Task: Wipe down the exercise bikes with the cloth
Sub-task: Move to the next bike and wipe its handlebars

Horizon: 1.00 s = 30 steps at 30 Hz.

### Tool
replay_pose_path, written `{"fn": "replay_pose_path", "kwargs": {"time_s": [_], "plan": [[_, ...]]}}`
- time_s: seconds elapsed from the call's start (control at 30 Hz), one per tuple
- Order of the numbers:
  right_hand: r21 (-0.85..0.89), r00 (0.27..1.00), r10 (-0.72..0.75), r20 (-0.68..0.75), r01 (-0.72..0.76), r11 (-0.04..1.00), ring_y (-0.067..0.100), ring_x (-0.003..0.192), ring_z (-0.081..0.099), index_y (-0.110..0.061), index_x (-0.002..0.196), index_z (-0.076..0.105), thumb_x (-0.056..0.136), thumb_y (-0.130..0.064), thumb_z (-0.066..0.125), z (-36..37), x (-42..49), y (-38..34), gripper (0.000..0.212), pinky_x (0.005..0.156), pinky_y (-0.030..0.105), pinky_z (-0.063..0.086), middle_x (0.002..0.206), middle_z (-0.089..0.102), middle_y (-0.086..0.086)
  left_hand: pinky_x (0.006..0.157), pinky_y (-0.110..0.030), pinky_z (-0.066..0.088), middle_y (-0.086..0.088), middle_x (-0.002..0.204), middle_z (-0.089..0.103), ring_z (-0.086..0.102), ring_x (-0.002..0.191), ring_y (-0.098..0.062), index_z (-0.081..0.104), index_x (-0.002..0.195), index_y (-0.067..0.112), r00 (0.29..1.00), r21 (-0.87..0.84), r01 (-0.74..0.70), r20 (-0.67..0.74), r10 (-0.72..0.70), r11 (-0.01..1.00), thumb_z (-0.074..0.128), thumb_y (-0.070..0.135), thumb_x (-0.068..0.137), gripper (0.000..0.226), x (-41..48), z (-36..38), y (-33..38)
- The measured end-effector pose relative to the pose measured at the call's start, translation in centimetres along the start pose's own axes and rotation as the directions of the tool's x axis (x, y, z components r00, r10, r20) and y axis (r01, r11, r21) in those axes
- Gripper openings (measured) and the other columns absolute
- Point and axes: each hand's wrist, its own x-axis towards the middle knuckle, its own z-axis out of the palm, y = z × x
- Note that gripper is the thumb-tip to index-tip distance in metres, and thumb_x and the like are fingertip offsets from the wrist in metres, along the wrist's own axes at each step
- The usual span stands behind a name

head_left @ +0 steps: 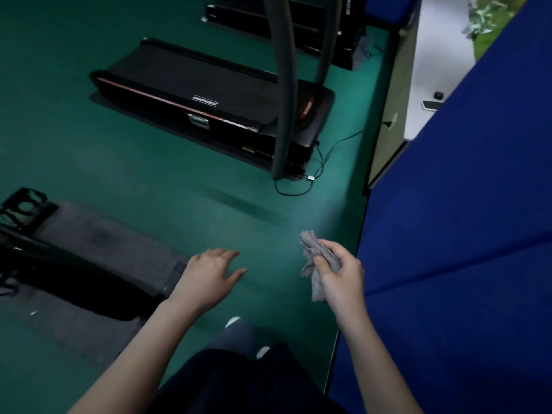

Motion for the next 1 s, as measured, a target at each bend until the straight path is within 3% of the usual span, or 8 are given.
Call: {"fn": "replay_pose_path", "kwargs": {"time_s": [0.3,0.4,0.53,0.63,0.7,0.83,1.0], "plan": [[-0.040,0.992,-0.096,0.078,0.100,0.994,0.005,0.082,0.063,-0.021,0.097,0.069,0.084,0.000,0.061,4.2,10.9,-3.8,0.026,0.080,0.024,0.049,0.085,0.066,-0.016,0.102,-0.032,0.034,0.000,0.139,0.046,0.043,0.127,-0.020,0.042,0.139,0.020,0.996,-0.078,0.083,-0.009,-0.084,0.993,0.044,0.048,0.095,0.052,9.6,-3.3,-1.8],[-0.065,0.987,-0.113,0.116,0.121,0.990,-0.001,0.080,0.061,-0.026,0.095,0.066,0.085,-0.001,0.061,6.4,14.7,-5.9,0.027,0.079,0.022,0.047,0.084,0.064,-0.020,0.103,-0.032,0.035,0.001,0.140,0.046,0.043,0.128,-0.019,0.043,0.139,0.019,0.992,-0.116,0.103,-0.057,-0.110,0.988,0.045,0.047,0.095,0.052,13.3,-5.3,-3.5],[-0.070,0.975,-0.137,0.173,0.151,0.986,-0.001,0.081,0.060,-0.019,0.101,0.069,0.085,0.000,0.061,9.6,19.2,-8.4,0.026,0.075,0.015,0.044,0.087,0.066,-0.013,0.105,-0.032,0.033,0.002,0.141,0.045,0.041,0.129,-0.019,0.042,0.139,0.019,0.982,-0.131,0.153,-0.092,-0.166,0.980,0.043,0.048,0.095,0.053,16.9,-7.7,-6.2],[-0.071,0.959,-0.148,0.240,0.170,0.983,0.007,0.086,0.063,-0.019,0.100,0.069,0.084,0.001,0.061,12.5,21.7,-9.9,0.027,0.081,0.021,0.047,0.091,0.068,-0.009,0.106,-0.033,0.031,0.002,0.141,0.046,0.041,0.130,-0.018,0.042,0.139,0.020,0.966,-0.143,0.220,-0.106,-0.236,0.965,0.042,0.049,0.095,0.053,18.3,-8.9,-8.5],[-0.063,0.938,-0.166,0.305,0.194,0.979,0.009,0.087,0.063,-0.023,0.097,0.068,0.083,0.002,0.061,14.6,23.1,-10.9,0.029,0.083,0.022,0.047,0.092,0.069,-0.008,0.106,-0.034,0.032,0.002,0.140,0.048,0.042,0.130,-0.019,0.043,0.139,0.020,0.947,-0.173,0.277,-0.115,-0.299,0.945,0.043,0.050,0.095,0.053,18.7,-9.4,-9.8],[-0.040,0.875,-0.207,0.438,0.249,0.968,0.001,0.083,0.061,-0.025,0.094,0.065,0.082,0.006,0.061,18.8,25.6,-13.3,0.033,0.075,0.002,0.040,0.091,0.067,-0.011,0.105,-0.033,0.032,0.003,0.140,0.048,0.042,0.130,-0.018,0.044,0.138,0.021,0.901,-0.223,0.389,-0.110,-0.419,0.894,0.044,0.050,0.094,0.053,19.3,-10.1,-12.3],[-0.010,0.757,-0.268,0.596,0.341,0.940,-0.013,0.083,0.060,-0.024,0.093,0.066,0.082,0.006,0.061,23.5,29.1,-15.7,0.033,0.077,0.002,0.041,0.091,0.067,-0.015,0.105,-0.033,0.033,0.002,0.138,0.050,0.043,0.129,-0.019,0.044,0.139,0.021,0.818,-0.294,0.514,-0.113,-0.564,0.806,0.045,0.050,0.094,0.053,20.3,-11.3,-14.7]]}}
